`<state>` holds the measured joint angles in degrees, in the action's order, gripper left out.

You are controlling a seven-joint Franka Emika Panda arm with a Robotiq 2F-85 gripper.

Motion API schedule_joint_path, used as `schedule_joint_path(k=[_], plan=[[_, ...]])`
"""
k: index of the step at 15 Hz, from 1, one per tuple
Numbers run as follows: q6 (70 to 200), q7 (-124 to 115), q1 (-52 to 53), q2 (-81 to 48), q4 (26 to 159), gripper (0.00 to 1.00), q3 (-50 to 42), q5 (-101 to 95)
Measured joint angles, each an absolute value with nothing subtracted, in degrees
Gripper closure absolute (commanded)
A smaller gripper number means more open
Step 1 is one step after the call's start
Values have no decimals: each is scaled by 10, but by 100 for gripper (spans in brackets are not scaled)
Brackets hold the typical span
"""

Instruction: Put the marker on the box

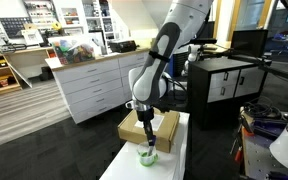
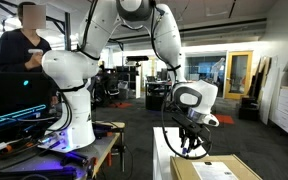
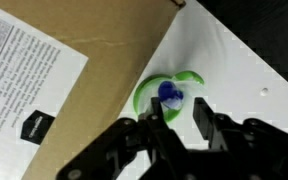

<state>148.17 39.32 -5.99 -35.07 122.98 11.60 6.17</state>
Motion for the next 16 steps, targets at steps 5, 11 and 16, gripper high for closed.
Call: schedule_joint_path(k=[5,11,16], plan=[[1480,394,-60,-351,1225,39,116,56],[1466,394,-60,-351,1216,2,115,53],[1452,395,-60,-354,1216,0,112,49]])
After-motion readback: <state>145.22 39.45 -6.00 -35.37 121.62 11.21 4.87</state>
